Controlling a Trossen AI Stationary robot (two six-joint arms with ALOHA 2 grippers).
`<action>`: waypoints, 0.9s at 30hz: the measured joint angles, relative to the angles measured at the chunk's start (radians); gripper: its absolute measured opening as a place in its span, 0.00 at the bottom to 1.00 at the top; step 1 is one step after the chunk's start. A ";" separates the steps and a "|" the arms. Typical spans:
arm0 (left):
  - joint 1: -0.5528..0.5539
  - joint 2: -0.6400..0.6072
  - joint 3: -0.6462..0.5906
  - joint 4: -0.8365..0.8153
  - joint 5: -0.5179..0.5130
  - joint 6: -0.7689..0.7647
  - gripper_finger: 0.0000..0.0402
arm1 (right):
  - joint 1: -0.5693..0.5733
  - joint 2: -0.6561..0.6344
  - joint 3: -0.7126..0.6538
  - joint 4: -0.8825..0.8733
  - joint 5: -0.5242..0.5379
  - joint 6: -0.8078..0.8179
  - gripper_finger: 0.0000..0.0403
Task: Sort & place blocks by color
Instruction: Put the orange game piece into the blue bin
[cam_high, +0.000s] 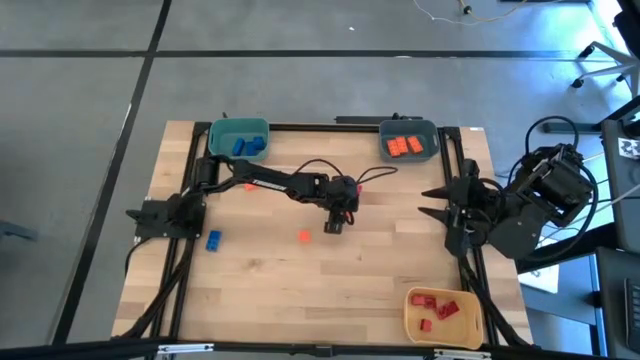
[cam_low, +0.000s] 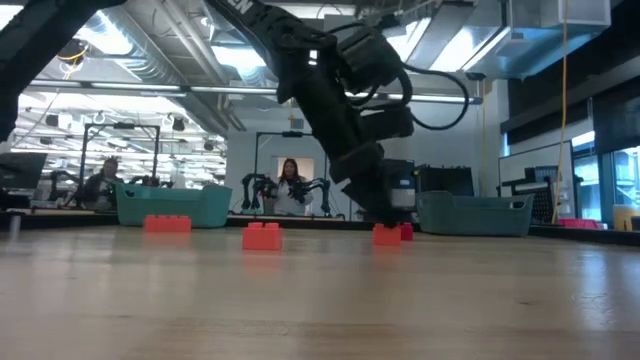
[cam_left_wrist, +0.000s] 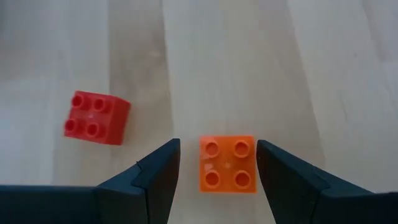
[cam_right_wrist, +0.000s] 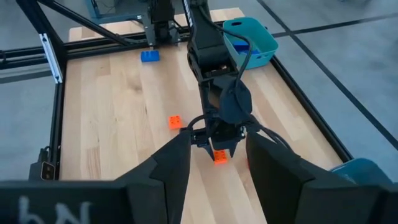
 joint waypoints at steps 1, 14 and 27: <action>0.000 0.000 0.000 0.000 -0.007 0.000 0.51 | 0.000 0.000 0.000 0.000 0.001 0.000 0.39; 0.006 0.009 0.001 -0.013 0.017 0.020 0.51 | 0.000 0.000 0.000 0.000 0.002 -0.002 0.39; 0.015 0.056 0.004 -0.019 0.044 -0.010 0.51 | 0.000 0.000 0.000 0.000 0.001 -0.003 0.39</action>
